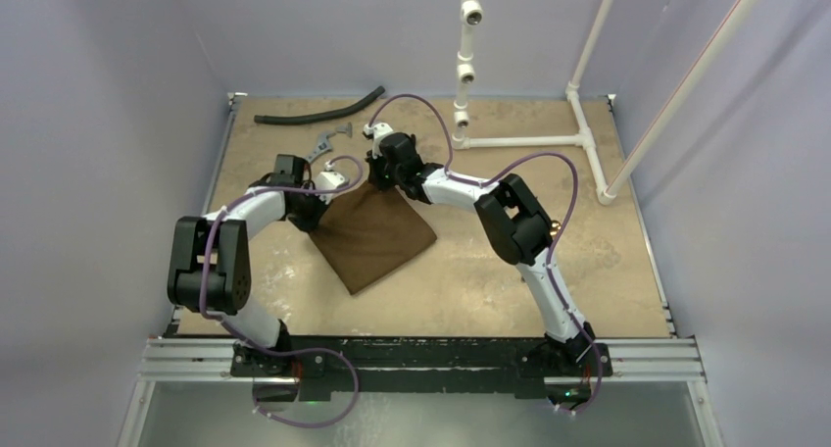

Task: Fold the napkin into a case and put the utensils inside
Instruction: Pick up the top corner of the square-folded napkin from the center of the board.

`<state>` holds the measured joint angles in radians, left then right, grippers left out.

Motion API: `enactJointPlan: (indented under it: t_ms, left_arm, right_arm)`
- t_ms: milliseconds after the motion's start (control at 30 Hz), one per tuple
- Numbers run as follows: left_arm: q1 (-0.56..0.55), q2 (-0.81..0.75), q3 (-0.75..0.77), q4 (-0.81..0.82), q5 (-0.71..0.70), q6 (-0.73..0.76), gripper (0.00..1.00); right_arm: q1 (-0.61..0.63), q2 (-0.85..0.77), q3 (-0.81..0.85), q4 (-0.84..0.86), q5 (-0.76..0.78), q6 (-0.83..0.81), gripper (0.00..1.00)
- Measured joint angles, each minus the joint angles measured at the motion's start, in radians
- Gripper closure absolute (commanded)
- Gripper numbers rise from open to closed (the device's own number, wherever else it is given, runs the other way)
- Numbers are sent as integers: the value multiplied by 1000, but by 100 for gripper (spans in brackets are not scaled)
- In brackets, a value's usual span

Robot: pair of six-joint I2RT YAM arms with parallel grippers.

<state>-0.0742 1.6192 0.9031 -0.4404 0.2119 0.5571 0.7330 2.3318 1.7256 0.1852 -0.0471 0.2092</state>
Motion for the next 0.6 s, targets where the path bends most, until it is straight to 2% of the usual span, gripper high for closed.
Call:
enactJointPlan:
  t_ms: [300,333,400,500,600]
  left_arm:
    - [0,-94,-39,-20,-21,12,100]
    - [0,-105,-45,-20,-26,14,100]
    - [0,-117,-62,-19,-36,21,100]
    - [0,-116,-85,-21,-46,29,100]
    - [0,-116,-89,-27,-49,29,87]
  right_arm:
    - [-7,0,0,0,3,0,100]
    - [-8,0,0,0,4,0,93]
    - [-11,0,0,0,3,-1,73]
    - [-14,0,0,-2,-2,5,39]
    - [-15,0,0,-6,-14,6,23]
